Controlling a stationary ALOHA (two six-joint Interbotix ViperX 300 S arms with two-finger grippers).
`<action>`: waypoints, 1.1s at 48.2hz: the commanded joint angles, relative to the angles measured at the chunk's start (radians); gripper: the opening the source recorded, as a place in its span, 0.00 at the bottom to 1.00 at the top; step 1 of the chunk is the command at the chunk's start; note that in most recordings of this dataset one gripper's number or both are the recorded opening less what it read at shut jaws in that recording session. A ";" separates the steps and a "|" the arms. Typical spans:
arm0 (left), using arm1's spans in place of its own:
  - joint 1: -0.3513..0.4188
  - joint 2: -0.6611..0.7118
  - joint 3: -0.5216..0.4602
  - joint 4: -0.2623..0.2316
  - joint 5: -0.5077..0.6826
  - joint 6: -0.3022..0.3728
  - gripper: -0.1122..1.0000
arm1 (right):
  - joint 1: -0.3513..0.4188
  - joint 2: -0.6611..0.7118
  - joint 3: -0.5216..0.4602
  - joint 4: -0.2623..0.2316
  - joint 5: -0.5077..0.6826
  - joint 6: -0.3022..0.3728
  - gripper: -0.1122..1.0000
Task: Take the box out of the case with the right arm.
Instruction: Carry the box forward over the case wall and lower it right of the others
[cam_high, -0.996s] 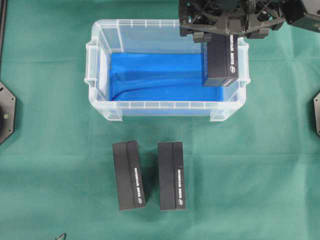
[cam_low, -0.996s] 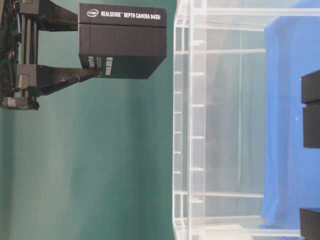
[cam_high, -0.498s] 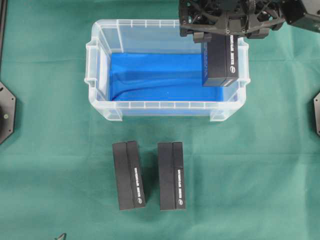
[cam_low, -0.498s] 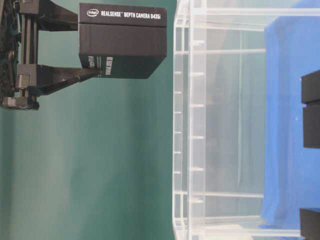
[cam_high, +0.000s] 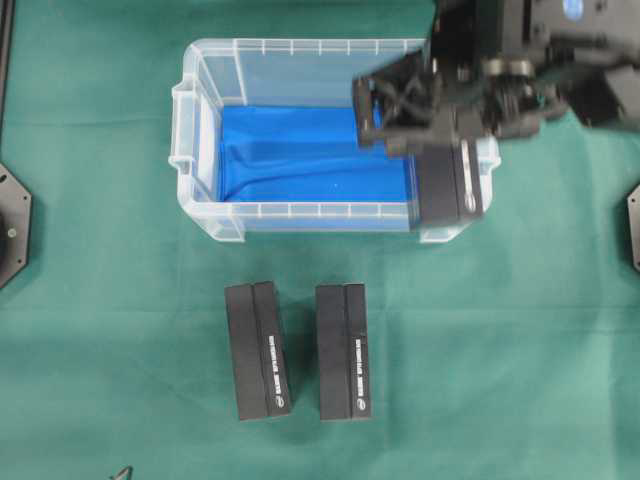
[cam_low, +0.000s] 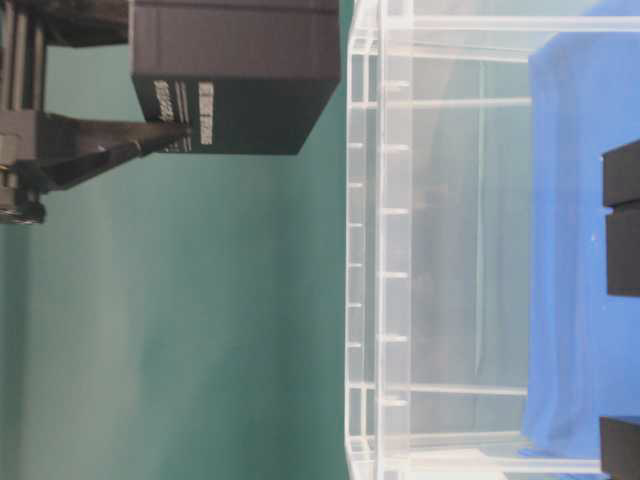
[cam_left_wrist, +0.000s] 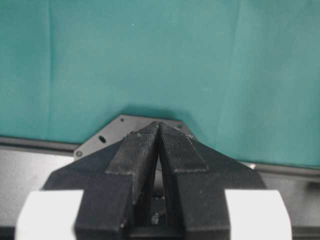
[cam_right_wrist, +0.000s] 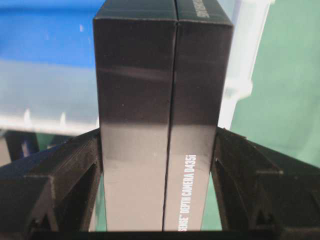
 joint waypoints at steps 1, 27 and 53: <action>0.005 0.005 -0.014 0.003 -0.002 0.002 0.10 | 0.041 -0.043 -0.025 -0.009 0.009 0.021 0.69; 0.005 0.008 -0.014 0.003 -0.002 0.002 0.10 | 0.336 -0.029 -0.029 -0.018 0.011 0.313 0.69; 0.005 0.009 -0.012 0.003 -0.002 0.002 0.10 | 0.413 -0.005 -0.028 -0.018 0.029 0.410 0.69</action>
